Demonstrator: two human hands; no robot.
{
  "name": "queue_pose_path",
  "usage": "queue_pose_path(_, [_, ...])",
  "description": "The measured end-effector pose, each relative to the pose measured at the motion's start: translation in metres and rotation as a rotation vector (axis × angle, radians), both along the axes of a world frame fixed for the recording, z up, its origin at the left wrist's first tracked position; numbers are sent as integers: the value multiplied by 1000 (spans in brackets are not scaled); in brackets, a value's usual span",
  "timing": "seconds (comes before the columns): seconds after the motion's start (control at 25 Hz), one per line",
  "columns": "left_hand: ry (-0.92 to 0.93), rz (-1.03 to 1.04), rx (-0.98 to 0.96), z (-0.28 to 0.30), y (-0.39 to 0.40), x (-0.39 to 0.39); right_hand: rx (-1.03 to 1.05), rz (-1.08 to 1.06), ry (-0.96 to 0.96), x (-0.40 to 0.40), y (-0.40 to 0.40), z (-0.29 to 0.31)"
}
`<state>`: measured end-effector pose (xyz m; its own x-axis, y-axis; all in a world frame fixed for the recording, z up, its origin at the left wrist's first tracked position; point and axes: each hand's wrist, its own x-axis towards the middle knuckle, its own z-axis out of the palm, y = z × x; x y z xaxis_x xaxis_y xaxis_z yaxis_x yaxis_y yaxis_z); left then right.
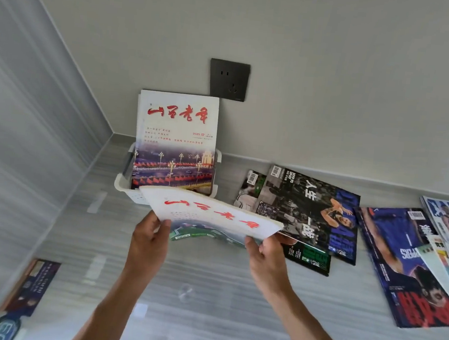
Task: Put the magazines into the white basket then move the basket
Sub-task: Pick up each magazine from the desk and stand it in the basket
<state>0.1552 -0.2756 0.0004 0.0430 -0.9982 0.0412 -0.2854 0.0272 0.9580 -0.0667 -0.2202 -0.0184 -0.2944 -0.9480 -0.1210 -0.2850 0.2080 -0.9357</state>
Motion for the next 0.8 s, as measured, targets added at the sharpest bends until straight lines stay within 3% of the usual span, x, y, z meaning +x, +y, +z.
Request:
queue_pose_path(0.08, [-51, -21, 5, -8, 3, -1, 47, 27, 50, 0, -5, 5])
queue_pose_path(0.2, [20, 18, -57, 2, -9, 2, 58, 85, 106, 1, -26, 31])
queue_pose_path(0.44, [63, 293, -215, 60, -92, 34, -164, 29, -35, 33, -111, 100])
queue_pose_path(0.6, [-113, 370, -241, 77, -145, 48, -166, 13, 16, 61, -170, 98])
queue_pose_path(0.8, [-349, 346, -190, 53, -163, 59, -12, 2, 73, 74, -196, 72])
